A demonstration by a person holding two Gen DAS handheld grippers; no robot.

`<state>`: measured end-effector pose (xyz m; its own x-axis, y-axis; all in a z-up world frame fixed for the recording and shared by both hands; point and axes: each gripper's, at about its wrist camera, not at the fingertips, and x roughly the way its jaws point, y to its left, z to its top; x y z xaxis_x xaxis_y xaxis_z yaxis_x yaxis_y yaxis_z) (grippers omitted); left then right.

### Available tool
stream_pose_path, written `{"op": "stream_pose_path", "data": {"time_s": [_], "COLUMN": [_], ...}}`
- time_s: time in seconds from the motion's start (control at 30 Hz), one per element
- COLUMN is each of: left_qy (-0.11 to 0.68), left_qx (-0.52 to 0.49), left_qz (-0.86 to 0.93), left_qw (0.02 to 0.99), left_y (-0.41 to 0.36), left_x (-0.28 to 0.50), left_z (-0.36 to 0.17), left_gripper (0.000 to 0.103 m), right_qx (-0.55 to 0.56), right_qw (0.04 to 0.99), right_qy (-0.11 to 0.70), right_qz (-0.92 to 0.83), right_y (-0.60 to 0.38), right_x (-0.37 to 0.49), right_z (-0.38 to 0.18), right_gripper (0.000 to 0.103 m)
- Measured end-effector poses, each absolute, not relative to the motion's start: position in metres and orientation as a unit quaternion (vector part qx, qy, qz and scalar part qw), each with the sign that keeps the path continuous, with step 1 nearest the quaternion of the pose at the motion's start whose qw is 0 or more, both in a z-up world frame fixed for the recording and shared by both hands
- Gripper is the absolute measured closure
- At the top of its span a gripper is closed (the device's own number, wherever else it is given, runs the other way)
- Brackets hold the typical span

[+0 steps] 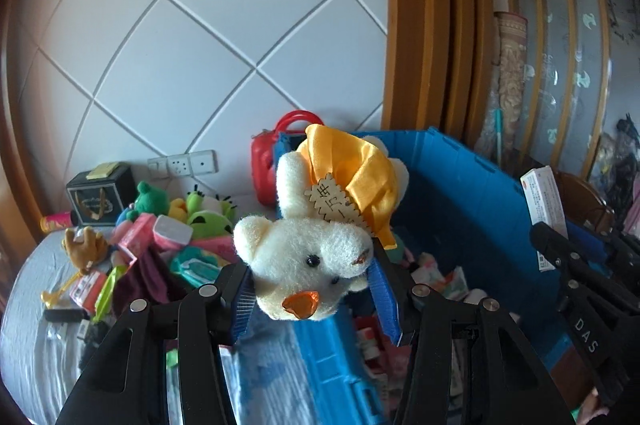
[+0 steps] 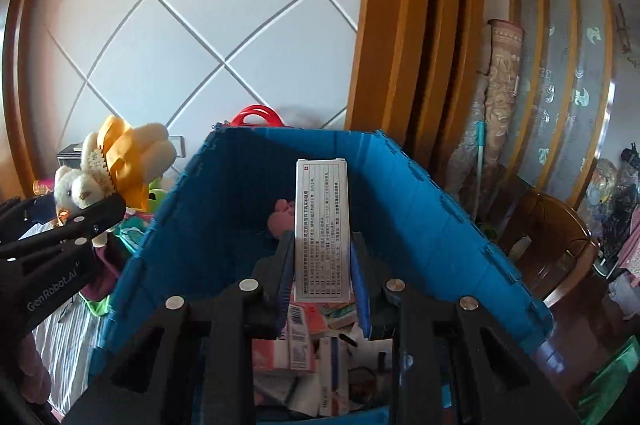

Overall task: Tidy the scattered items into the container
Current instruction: 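Lower both items into the blue crate and open both tools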

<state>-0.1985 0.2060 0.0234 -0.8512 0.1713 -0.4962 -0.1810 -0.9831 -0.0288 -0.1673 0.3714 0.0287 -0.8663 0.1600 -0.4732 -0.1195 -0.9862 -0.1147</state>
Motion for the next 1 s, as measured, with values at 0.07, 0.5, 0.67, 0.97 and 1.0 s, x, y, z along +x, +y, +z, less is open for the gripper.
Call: {"op": "stream_pose_path", "data": {"time_s": [0.07,0.5,0.67,0.97,1.0], "left_qy": [0.018,0.056,0.064,0.069,0.069], "left_qx": [-0.27,-0.407,-0.443,-0.455,-0.452], "left_qz": [0.958,0.905,0.888,0.882,0.883], "left_qw": [0.098,0.11,0.104,0.102,0.102], "left_y": [0.235,0.334,0.338,0.336,0.336], "left_x": [-0.197,-0.197,-0.201,-0.2,-0.199], "left_z": [0.019,-0.031,-0.045,-0.049,-0.048], "left_gripper": [0.053,0.053,0.052,0.032,0.027], "right_qx": [-0.255,-0.335,-0.362,-0.381,-0.381], "right_qw": [0.078,0.054,0.052,0.07,0.072], "right_qy": [-0.036,-0.049,-0.057,-0.062,-0.061], "right_qz": [0.963,0.94,0.929,0.92,0.92], "right_y": [0.399,0.461,0.462,0.466,0.468], "right_x": [-0.165,-0.177,-0.183,-0.186,-0.186], "right_z": [0.022,-0.025,-0.036,-0.038,-0.037], "right_gripper": [0.077,0.077,0.077,0.077,0.074]}}
